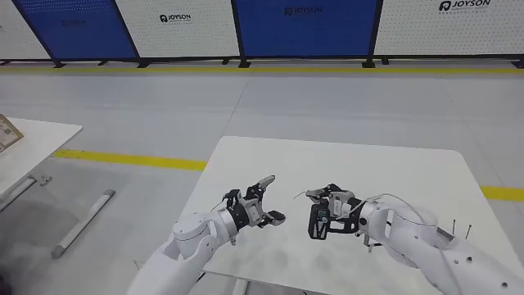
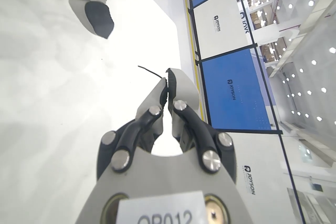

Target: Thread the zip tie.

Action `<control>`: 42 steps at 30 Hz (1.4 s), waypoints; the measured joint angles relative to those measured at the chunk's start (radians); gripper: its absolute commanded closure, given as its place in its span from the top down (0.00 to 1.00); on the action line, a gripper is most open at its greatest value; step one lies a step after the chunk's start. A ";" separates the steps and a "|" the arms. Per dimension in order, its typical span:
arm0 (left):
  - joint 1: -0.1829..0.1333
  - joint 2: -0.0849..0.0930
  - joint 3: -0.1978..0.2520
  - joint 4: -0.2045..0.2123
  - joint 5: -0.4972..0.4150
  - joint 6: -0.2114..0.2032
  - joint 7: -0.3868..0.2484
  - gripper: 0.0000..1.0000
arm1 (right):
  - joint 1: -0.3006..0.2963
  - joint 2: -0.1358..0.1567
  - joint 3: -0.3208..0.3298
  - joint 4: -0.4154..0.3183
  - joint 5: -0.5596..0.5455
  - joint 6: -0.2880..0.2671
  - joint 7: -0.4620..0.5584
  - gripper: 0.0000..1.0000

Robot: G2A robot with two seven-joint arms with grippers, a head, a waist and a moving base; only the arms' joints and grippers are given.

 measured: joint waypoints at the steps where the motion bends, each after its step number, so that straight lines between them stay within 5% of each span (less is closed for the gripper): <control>1: -0.015 0.002 0.017 0.010 -0.009 0.000 0.004 1.00 | 0.001 0.000 -0.002 0.001 0.000 0.000 -0.001 0.00; 14: -0.024 0.002 0.050 -0.007 0.006 0.000 -0.003 1.00 | 0.001 0.000 -0.001 0.001 0.000 0.000 -0.001 0.00; 22: -0.117 -0.008 0.153 0.017 -0.105 0.000 0.126 1.00 | 0.001 0.000 -0.001 0.001 0.000 0.000 -0.001 0.00; 32: -0.117 -0.011 0.160 0.023 -0.090 -0.023 0.162 1.00 | 0.001 0.000 -0.001 0.001 0.000 0.000 -0.001 0.00; 33: -0.119 -0.015 0.163 0.025 -0.092 -0.034 0.188 0.97 | 0.001 0.000 -0.001 0.001 0.000 0.000 -0.001 0.00; 34: -0.121 -0.017 0.167 0.026 -0.093 -0.040 0.204 0.58 | 0.001 0.000 -0.001 0.001 0.000 0.000 -0.001 0.00; 35: -0.124 -0.018 0.170 0.027 -0.094 -0.041 0.214 0.49 | 0.001 0.000 -0.001 0.001 0.000 0.000 -0.001 0.00; 38: -0.132 -0.021 0.175 0.040 -0.099 -0.040 0.217 0.26 | 0.001 0.000 -0.001 0.001 0.000 0.000 -0.001 0.00; 42: -0.127 -0.021 0.174 0.045 -0.099 -0.027 0.187 0.15 | 0.001 0.000 -0.001 0.001 0.000 0.000 -0.001 0.00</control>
